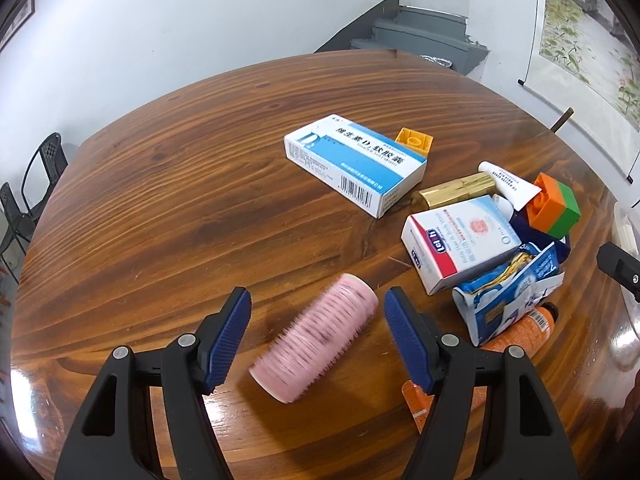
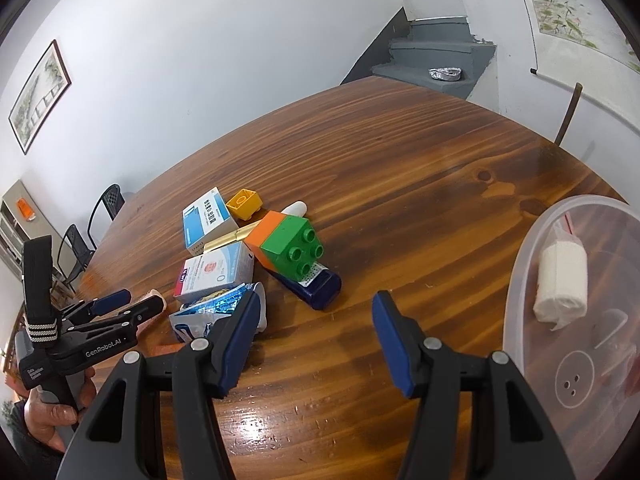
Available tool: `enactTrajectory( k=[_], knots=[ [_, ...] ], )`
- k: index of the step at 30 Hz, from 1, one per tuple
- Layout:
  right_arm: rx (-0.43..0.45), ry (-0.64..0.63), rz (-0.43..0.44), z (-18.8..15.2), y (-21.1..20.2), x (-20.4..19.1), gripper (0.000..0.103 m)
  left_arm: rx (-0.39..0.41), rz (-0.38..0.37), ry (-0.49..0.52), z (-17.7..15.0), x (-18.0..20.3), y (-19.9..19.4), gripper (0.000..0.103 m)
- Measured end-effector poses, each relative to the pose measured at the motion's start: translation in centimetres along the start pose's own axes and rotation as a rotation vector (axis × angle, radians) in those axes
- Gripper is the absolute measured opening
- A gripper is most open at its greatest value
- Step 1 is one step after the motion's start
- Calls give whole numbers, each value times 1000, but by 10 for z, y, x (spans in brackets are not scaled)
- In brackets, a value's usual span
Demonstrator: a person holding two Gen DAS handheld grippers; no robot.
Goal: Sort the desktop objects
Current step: 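Grasp the pink hair roller with the left tool while the right tool grasps the orange-green block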
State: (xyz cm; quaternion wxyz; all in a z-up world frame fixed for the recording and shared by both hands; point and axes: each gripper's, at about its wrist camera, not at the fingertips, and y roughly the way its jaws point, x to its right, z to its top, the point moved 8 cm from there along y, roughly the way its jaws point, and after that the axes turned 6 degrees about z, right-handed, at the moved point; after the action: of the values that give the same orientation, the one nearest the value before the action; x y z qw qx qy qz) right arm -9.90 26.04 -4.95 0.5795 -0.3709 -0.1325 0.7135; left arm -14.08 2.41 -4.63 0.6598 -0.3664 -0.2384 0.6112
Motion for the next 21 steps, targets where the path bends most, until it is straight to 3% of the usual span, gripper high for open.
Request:
enactTrajectory(
  k=[16,20,21],
  knots=[
    [-17,-33,-13,-6,4,-2,63,-27,-11,41,-9,0,5,71],
    [-15,-42,-22,-7,5,-3,63,-28,-79,16,-10,7,3,31],
    [-12,-43,-22,-6,5,-3,63,-25,-77,18,-9,9,3,31]
  ],
)
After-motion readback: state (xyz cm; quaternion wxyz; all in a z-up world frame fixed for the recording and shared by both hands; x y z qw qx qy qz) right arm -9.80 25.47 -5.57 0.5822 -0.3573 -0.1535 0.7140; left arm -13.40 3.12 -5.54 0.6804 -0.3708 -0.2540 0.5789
